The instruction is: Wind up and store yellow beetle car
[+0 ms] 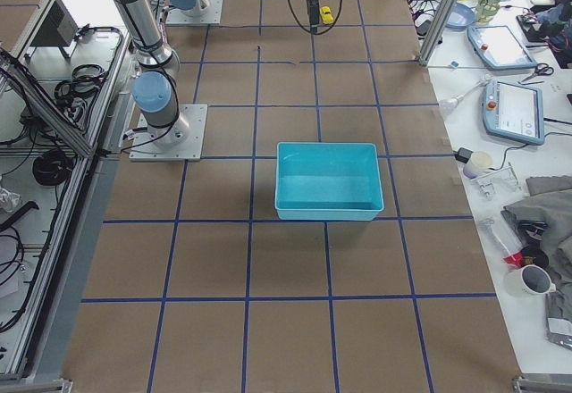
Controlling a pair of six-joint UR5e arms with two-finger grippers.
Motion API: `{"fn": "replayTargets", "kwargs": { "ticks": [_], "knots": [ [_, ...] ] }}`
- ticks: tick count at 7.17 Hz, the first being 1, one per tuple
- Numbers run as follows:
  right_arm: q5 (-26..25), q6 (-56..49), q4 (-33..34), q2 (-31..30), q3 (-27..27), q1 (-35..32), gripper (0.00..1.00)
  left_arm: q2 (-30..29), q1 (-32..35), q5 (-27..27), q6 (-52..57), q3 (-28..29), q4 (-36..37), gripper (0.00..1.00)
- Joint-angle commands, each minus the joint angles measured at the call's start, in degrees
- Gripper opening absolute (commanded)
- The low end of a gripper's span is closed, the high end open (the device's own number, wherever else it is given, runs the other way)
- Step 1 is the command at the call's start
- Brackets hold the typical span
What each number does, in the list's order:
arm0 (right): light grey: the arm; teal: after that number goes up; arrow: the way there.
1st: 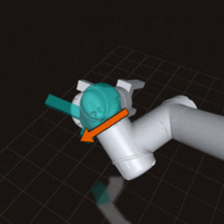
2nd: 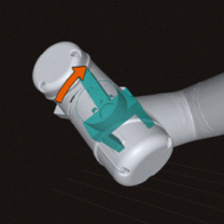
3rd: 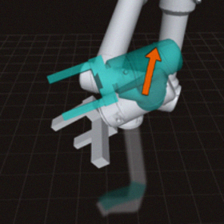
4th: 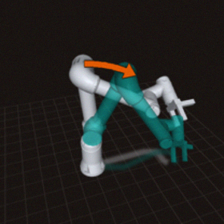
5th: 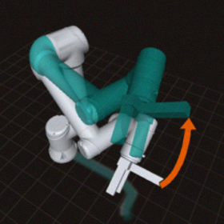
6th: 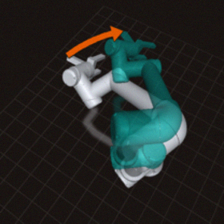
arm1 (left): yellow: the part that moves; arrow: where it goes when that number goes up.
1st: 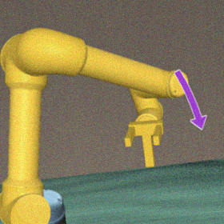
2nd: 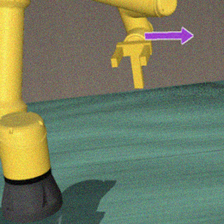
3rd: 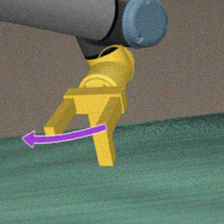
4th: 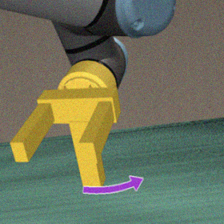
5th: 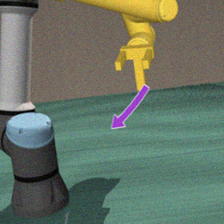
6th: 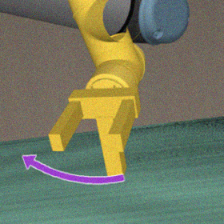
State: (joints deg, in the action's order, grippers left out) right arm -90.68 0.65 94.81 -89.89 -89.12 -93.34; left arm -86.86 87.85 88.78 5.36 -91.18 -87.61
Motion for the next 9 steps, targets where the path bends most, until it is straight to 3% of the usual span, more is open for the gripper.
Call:
{"fn": "replayTargets", "kwargs": {
  "ticks": [1, 9],
  "knots": [
    [-0.02, -0.12, 0.03, 0.07, 0.0, 0.0, 1.0, 0.2, -0.57, 0.25, 0.09, -0.14, -1.16, 1.0],
    [-0.02, -0.3, -0.06, -0.11, -0.09, 0.0, 1.0, -0.32, -0.75, -0.45, -0.52, 0.04, -0.54, 1.0]
  ]
}}
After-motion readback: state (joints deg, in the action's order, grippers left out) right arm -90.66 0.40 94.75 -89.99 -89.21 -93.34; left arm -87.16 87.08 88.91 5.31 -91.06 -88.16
